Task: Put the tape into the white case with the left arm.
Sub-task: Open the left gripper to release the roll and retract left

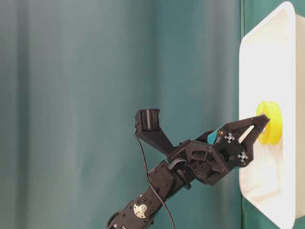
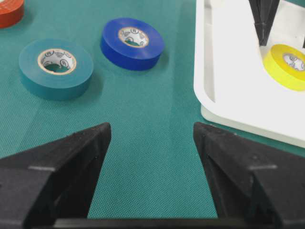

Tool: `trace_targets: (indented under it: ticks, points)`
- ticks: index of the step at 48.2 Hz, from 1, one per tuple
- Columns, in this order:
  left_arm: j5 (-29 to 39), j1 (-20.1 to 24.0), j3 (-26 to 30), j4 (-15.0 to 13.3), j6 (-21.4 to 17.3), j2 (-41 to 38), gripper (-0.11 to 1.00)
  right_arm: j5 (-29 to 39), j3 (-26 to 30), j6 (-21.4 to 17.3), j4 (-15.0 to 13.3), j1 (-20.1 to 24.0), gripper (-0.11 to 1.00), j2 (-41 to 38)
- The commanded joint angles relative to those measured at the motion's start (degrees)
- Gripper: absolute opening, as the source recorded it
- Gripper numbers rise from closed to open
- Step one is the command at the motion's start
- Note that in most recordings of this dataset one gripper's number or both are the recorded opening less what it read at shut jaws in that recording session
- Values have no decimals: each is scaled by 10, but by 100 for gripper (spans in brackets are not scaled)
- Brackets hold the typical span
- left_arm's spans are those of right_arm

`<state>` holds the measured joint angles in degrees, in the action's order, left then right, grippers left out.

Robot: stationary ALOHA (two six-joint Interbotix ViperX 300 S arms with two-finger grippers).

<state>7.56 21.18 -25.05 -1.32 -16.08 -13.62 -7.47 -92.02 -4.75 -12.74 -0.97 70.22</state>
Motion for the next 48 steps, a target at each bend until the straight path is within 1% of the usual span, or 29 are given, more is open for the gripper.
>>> trace_targets:
  ticks: [1,12,28,48]
  points:
    - [-2,-3,8,0,1,22,88,-3,5,-1,-2,-1,97,-4]
    - [-1,-25,-18,0,2,66,88,-3,5,-1,-2,-1,97,-3]
    - [-1,-58,-80,0,4,131,88,-4,5,-1,-2,-1,97,-3]
    - [-5,-139,-154,-1,5,198,88,-3,5,0,-2,0,97,-3]
